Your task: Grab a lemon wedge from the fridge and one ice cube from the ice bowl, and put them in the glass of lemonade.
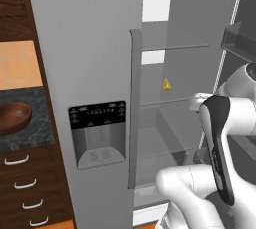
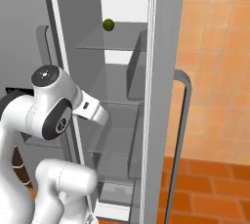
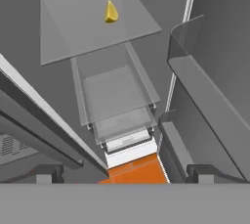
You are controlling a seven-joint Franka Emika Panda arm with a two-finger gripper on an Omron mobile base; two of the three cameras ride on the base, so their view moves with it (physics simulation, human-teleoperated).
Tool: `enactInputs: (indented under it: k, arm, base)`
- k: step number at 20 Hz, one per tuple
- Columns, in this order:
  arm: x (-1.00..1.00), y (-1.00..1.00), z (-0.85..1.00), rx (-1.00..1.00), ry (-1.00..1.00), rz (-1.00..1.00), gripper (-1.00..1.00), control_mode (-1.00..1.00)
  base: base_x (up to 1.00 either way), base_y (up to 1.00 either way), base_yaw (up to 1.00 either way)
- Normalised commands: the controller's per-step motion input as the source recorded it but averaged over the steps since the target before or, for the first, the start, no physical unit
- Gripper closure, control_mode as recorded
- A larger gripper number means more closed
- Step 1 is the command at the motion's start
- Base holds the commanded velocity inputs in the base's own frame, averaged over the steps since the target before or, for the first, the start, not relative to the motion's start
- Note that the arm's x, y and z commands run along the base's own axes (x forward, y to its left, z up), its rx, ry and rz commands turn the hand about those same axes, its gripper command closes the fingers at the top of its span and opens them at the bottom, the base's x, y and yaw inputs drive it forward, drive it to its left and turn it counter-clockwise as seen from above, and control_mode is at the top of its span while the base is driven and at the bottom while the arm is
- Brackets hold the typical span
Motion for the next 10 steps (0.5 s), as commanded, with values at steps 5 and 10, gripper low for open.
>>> enactInputs:
  k: [5,10]
  arm:
    - [0.19,0.01,0.81,-0.02,-0.11,0.11,-1.0,-1.0]
    - [0.25,0.0,0.67,-0.06,-0.01,0.18,-1.0,-1.0]
  base:
    - [0.0,0.0,0.0]
    - [0.0,0.0,0.0]
